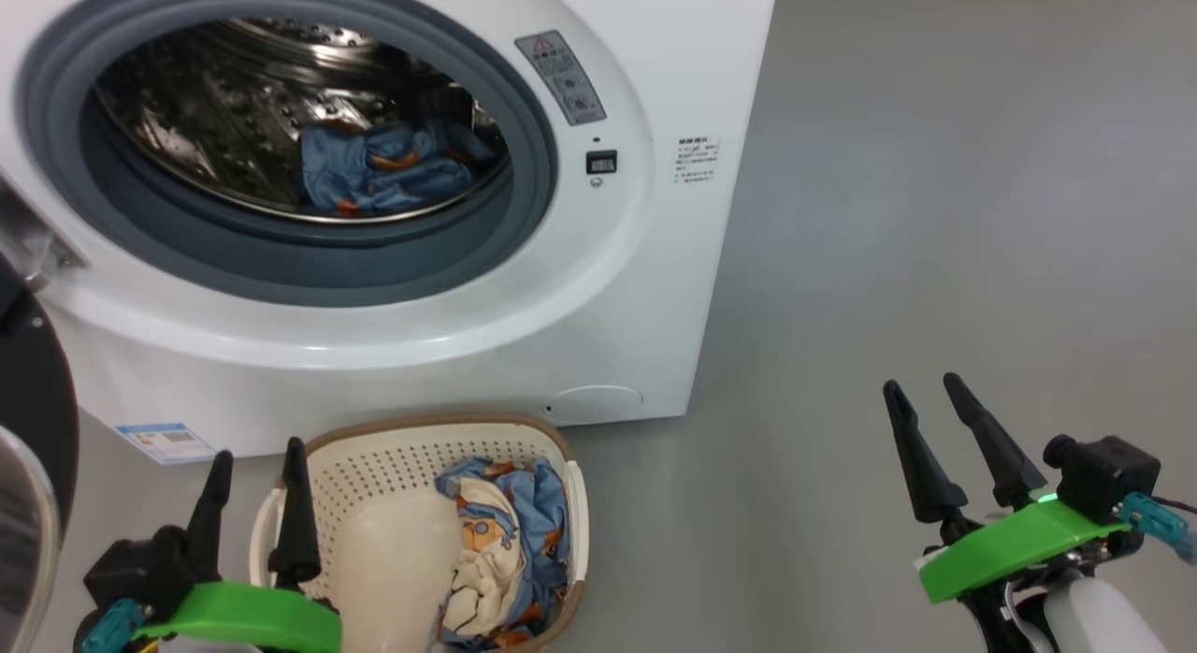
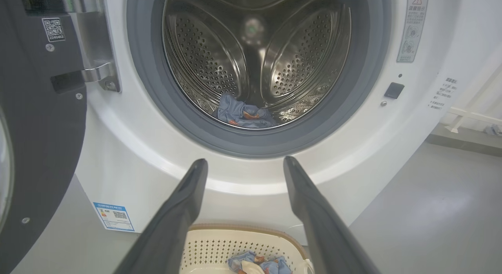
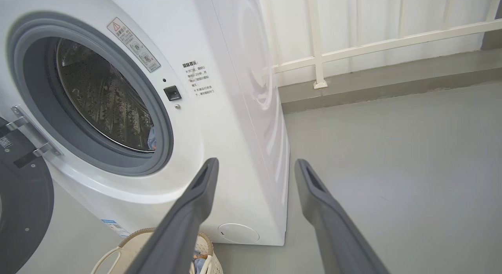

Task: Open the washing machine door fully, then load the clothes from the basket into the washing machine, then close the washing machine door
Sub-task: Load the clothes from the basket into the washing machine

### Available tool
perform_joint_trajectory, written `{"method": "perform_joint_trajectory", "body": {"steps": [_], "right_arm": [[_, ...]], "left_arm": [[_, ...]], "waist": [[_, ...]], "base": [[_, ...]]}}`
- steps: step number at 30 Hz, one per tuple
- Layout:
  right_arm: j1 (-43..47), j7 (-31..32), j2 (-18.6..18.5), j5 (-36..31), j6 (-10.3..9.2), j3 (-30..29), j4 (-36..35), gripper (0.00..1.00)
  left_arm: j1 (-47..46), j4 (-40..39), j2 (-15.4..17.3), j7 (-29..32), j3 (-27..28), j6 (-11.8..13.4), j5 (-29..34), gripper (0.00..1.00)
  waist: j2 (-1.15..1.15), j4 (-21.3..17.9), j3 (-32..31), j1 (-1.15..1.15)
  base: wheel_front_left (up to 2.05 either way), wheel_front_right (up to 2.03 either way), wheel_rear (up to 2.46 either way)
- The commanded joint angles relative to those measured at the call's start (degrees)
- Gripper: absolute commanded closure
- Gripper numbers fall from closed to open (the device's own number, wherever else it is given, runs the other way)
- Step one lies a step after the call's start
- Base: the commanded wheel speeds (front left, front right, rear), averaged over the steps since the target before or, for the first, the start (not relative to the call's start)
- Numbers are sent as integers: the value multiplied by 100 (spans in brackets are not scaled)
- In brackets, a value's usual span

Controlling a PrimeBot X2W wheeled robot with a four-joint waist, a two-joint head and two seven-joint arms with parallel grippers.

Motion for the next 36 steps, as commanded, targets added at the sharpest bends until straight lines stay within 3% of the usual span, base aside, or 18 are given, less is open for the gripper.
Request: {"method": "perform_joint_trajectory", "body": {"steps": [1, 24, 36], "right_arm": [[-220, -28, -21, -16, 8, 70, -172, 0], [-804, -28, 131, -102, 8, 22, -355, 0], [-1119, -28, 254, -140, 8, -77, -514, 0]], "left_arm": [[-237, -67, 56, -33, 149, -8, -41, 0], [-1436, 1570, 604, -33, -572, -9, -524, 0], [-2402, 2718, 924, 44, -1329, -9, -887, 0]], "waist": [[-1, -111, 220, 0], [-1, -563, 1718, 0], [-1, -732, 2795, 0]], "base": [[0, 0, 0], [0, 0, 0], [0, 0, 0]]}}
